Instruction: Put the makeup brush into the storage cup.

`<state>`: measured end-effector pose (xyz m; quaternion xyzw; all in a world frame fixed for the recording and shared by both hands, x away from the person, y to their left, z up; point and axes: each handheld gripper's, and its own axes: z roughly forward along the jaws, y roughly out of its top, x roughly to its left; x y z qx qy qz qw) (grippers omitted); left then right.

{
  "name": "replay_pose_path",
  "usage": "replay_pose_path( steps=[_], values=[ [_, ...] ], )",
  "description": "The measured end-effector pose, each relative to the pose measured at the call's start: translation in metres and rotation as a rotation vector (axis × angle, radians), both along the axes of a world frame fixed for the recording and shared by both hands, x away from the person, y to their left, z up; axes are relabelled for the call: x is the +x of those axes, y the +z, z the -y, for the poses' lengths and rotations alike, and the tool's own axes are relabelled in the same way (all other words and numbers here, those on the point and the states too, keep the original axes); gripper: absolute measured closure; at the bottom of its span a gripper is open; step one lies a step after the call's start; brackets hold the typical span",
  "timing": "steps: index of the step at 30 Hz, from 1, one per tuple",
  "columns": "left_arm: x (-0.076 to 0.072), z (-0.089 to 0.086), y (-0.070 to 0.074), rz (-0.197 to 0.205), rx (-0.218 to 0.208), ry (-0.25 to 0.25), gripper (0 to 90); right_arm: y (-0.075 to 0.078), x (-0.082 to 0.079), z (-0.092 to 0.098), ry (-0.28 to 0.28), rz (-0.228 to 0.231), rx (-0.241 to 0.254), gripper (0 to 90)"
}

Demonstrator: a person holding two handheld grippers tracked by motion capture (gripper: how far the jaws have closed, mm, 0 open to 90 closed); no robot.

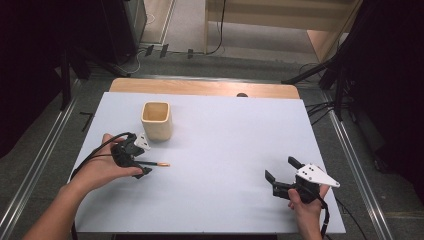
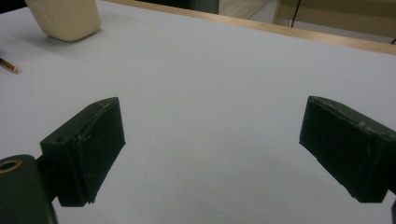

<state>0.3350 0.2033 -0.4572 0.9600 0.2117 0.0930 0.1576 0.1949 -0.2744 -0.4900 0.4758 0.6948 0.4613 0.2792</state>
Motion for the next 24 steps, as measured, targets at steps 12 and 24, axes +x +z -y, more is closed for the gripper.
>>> replay_pose_path(
  steps=[12, 24],
  values=[
    [0.007, 0.012, -0.008, -0.063, 0.105, -0.013, 58.5, -0.001, 0.001, 0.000, -0.002, -0.012, -0.001, 7.3],
    [0.010, 0.018, -0.009, -0.140, 0.127, -0.070, 84.9, -0.004, 0.003, -0.003, 0.001, -0.022, -0.009, 7.3]
  ],
)
